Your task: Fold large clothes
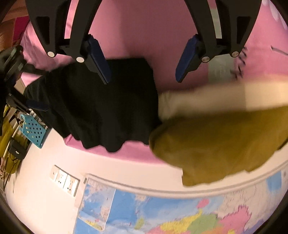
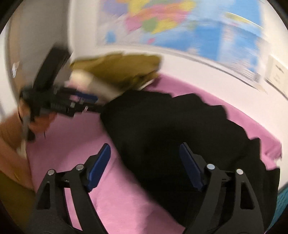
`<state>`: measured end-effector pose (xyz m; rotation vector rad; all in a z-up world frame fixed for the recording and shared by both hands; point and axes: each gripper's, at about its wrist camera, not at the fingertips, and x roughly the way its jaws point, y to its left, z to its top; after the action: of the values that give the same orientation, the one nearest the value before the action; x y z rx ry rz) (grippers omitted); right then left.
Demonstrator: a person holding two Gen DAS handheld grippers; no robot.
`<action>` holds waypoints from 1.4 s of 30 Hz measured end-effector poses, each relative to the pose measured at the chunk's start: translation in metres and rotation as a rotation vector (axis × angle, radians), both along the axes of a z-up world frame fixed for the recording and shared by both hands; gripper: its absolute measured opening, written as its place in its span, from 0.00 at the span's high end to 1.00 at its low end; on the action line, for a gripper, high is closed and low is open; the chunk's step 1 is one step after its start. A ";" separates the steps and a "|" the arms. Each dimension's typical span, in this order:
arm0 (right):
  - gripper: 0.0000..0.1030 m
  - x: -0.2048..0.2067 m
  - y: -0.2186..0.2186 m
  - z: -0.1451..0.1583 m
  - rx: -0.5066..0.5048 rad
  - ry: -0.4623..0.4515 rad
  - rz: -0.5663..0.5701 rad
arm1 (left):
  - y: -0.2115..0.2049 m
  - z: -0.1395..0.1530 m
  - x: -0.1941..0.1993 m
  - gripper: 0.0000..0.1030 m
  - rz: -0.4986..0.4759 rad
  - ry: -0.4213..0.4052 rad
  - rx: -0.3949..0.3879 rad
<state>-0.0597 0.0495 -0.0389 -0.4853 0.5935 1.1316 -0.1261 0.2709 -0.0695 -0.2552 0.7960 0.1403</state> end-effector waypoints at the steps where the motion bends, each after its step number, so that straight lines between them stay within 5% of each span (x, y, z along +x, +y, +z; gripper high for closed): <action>1: 0.22 -0.009 0.008 -0.009 -0.037 -0.032 0.022 | -0.002 -0.005 -0.002 0.30 -0.003 0.018 -0.024; 6: 0.27 -0.023 0.027 -0.046 -0.189 -0.214 -0.007 | -0.010 -0.023 -0.008 0.30 -0.032 0.050 -0.148; 8: 0.47 -0.020 0.026 -0.052 -0.198 -0.260 -0.036 | -0.014 -0.030 -0.006 0.30 -0.046 0.068 -0.186; 11: 0.65 -0.007 0.017 -0.043 -0.139 -0.179 -0.062 | -0.019 -0.032 0.000 0.27 -0.067 0.058 -0.228; 14: 0.75 0.005 0.003 -0.027 -0.045 -0.081 -0.098 | -0.020 -0.033 0.013 0.27 -0.095 0.048 -0.353; 19: 0.75 0.018 -0.001 -0.017 0.015 -0.012 -0.125 | -0.021 -0.036 0.043 0.27 -0.090 0.027 -0.505; 27: 0.76 0.024 -0.006 -0.017 0.067 0.038 -0.141 | -0.014 -0.042 0.069 0.26 -0.033 0.011 -0.641; 35: 0.73 0.022 -0.007 -0.025 0.064 0.044 -0.126 | 0.008 -0.052 0.054 0.23 -0.042 -0.107 -0.871; 37: 0.72 0.021 -0.007 -0.026 0.062 0.045 -0.120 | 0.010 -0.052 0.056 0.23 -0.028 -0.103 -0.877; 42: 0.68 0.019 -0.009 -0.025 0.073 0.069 -0.125 | -0.006 -0.045 0.082 0.23 0.005 -0.027 -0.737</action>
<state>-0.0409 0.0402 -0.0638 -0.3431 0.6318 1.0501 -0.0440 0.2646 -0.1141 -0.9519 0.7958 -0.1606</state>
